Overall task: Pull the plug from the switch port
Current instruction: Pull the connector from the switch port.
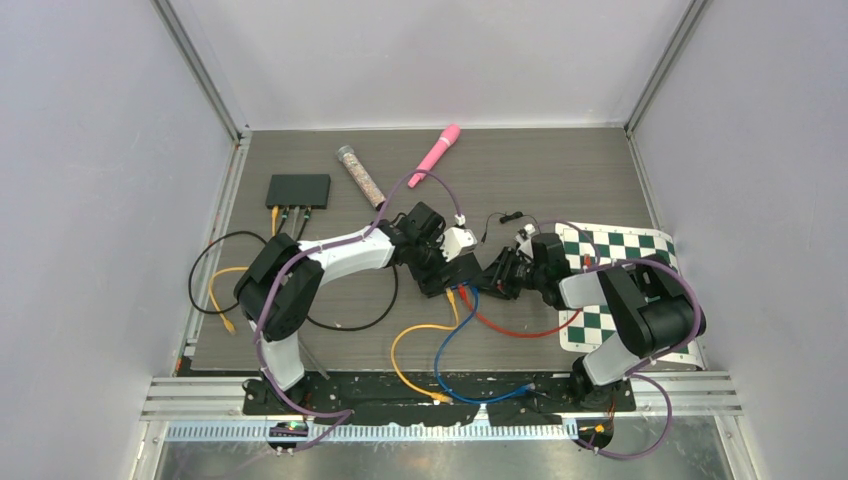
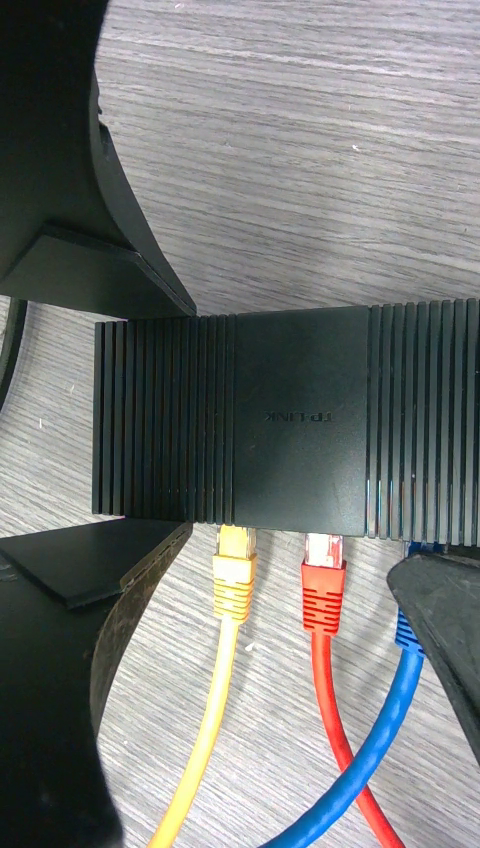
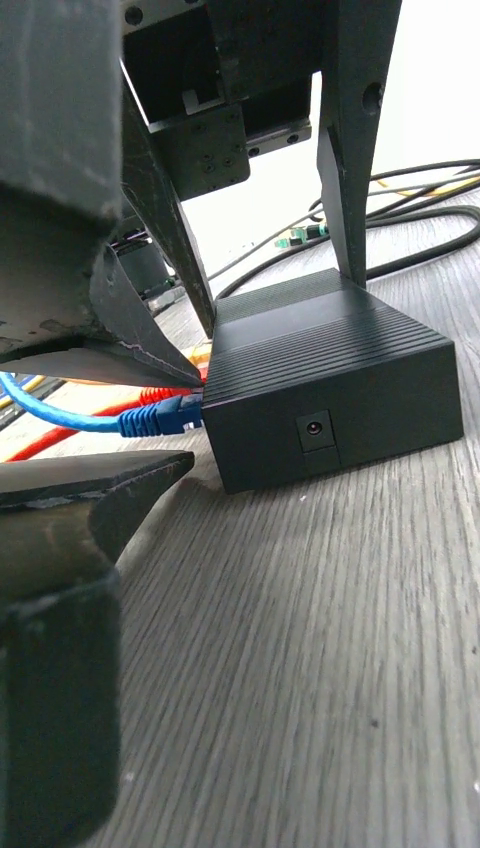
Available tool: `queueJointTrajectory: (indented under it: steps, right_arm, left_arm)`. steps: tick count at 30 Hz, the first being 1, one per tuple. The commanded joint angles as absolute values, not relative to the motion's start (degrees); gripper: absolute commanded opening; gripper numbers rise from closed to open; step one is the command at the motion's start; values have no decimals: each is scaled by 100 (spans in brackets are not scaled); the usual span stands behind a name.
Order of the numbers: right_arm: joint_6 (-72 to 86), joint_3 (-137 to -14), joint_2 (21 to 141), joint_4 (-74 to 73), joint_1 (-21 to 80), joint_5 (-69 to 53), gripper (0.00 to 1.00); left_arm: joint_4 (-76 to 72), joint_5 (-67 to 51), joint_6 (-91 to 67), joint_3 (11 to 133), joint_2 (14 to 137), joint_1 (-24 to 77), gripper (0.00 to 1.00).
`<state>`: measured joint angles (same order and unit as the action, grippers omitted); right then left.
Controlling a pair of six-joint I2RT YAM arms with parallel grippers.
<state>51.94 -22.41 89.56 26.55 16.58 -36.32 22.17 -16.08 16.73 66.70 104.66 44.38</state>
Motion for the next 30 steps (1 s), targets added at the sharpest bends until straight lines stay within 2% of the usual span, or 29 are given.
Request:
queueJointTrajectory:
  steps: [1, 4, 5, 7, 14, 16, 24, 30]
  right_arm:
    - [5238, -2366, 9217, 3049, 1756, -3730, 34]
    - [5493, -2293, 9457, 3627, 1759, -4001, 29]
    - [5488, -2294, 9479, 3664, 1767, -4054, 22]
    - [5432, -2305, 9519, 3646, 1769, -4098, 17]
    - [5289, -2305, 9393, 3409, 1756, -4060, 9]
    - [5273, -2327, 9363, 3346, 1731, -4055, 11]
    - [5553, -2365, 9312, 3345, 1676, -3876, 34]
    - [5831, -2362, 9300, 3456, 1600, -3632, 38]
  left_arm:
    - [2818, -1825, 1556, 6517, 10611, 4465, 61]
    - [2923, -1803, 1550, 6640, 10734, 4465, 61]
    - [2957, -1790, 1554, 6677, 10772, 4459, 61]
    - [3002, -1785, 1547, 6716, 10807, 4465, 61]
    - [2971, -1794, 1490, 6662, 10789, 4465, 61]
    - [2969, -1805, 1494, 6662, 10778, 4465, 61]
    - [2906, -1841, 1503, 6583, 10692, 4465, 61]
    - [2865, -1933, 1529, 6517, 10636, 4465, 61]
